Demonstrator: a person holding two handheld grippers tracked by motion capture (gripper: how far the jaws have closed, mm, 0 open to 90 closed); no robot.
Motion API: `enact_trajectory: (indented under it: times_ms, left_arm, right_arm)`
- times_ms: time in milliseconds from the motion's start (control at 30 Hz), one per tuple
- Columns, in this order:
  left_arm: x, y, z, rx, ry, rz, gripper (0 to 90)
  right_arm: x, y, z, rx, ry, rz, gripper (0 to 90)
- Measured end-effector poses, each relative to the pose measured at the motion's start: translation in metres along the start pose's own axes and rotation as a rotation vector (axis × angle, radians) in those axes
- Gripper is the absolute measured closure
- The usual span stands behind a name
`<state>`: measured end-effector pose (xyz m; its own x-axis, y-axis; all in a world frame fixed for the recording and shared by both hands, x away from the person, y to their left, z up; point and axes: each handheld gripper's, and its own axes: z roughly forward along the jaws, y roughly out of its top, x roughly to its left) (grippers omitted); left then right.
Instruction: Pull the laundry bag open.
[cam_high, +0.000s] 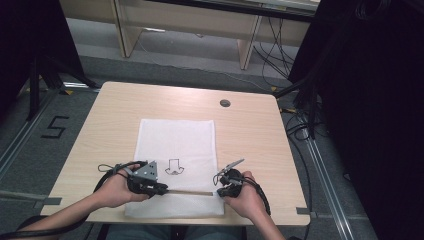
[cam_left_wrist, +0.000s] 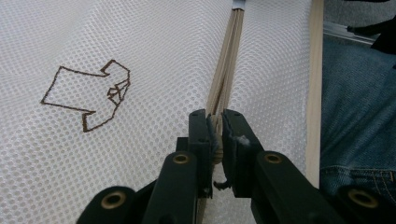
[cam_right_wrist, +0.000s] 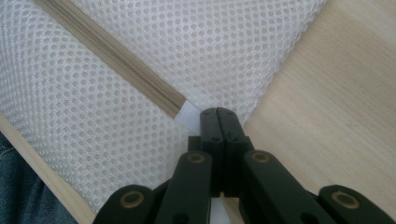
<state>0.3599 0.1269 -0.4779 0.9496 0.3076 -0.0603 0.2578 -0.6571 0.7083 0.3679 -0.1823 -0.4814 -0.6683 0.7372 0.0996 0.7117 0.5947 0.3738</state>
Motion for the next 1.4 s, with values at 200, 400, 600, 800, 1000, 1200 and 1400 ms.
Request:
enact_trajectory:
  times_ms: [200,400,600,800,1000,1200,1400]
  left_arm:
    - [0.0,-0.001,-0.001,0.003,0.001,-0.004,82.4]
    - [0.001,-0.004,-0.004,-0.01,0.001,-0.022,82.4]
    - [0.0,-0.005,-0.006,-0.012,0.005,-0.021,82.5]
    - [0.0,-0.006,-0.007,-0.016,0.001,-0.025,82.4]
    - [0.0,-0.007,-0.01,-0.018,0.004,-0.02,82.4]
    - [0.001,-0.009,-0.012,-0.02,-0.001,-0.023,82.4]
    - [0.001,-0.012,-0.015,-0.013,0.001,-0.027,82.4]
  right_arm:
    - [-0.001,0.0,0.0,-0.014,0.005,-0.013,90.0]
    - [-0.001,0.0,0.001,-0.015,0.005,-0.011,90.0]
    - [-0.001,-0.001,0.0,-0.016,0.005,-0.012,90.0]
    - [-0.001,0.0,0.0,-0.014,0.005,-0.013,90.0]
    - [-0.001,0.0,0.001,-0.015,0.004,-0.013,90.0]
    - [-0.001,0.0,0.0,-0.014,0.006,-0.016,90.0]
    - [-0.001,0.0,0.0,-0.012,0.001,-0.017,90.0]
